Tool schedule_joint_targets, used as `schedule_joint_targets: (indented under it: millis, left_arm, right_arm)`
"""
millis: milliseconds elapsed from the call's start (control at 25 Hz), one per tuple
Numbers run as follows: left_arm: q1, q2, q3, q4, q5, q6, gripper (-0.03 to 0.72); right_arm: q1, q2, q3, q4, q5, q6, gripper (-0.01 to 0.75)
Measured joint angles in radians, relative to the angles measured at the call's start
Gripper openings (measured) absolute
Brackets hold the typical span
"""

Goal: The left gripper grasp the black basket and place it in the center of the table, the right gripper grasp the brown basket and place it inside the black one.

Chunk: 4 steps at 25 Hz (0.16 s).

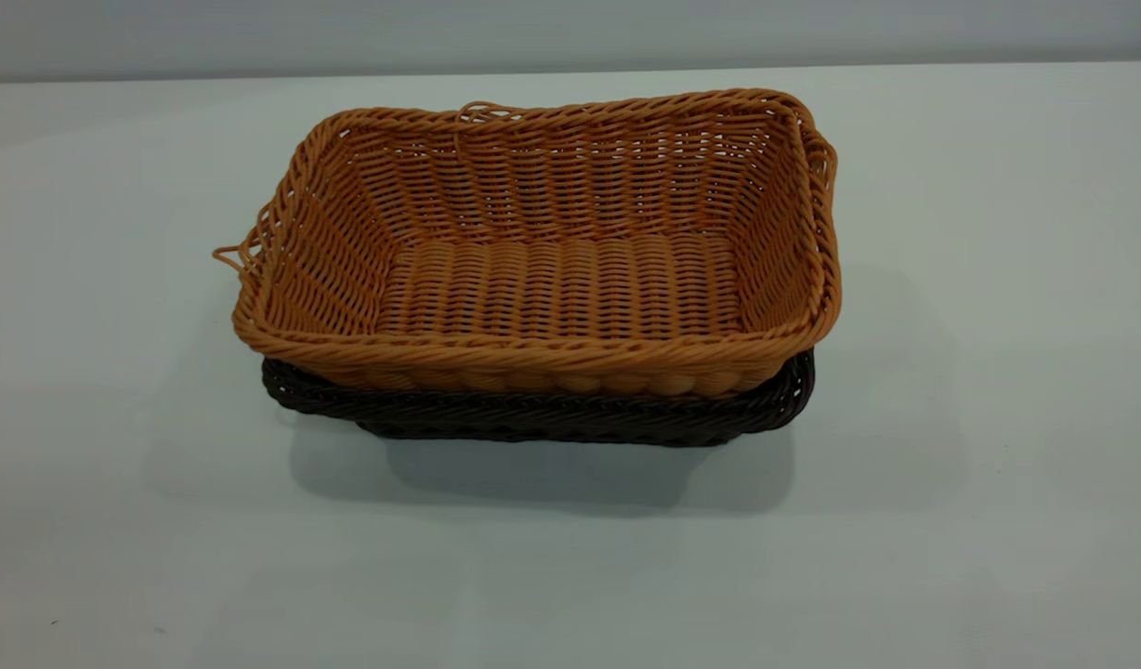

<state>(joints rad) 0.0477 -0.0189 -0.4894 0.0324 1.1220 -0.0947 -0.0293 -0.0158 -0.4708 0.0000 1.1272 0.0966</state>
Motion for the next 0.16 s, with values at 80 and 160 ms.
schedule_joint_targets:
  millis: [80,160]
  left_arm:
    - [0.000,0.000,0.000,0.000,0.000,0.000,0.359]
    - [0.000,0.000,0.000,0.000,0.000,0.000,0.359]
  right_arm:
    - [0.000,0.000,0.000,0.000,0.000,0.000,0.552]
    - [0.000,0.000,0.000,0.000,0.000,0.000,0.552]
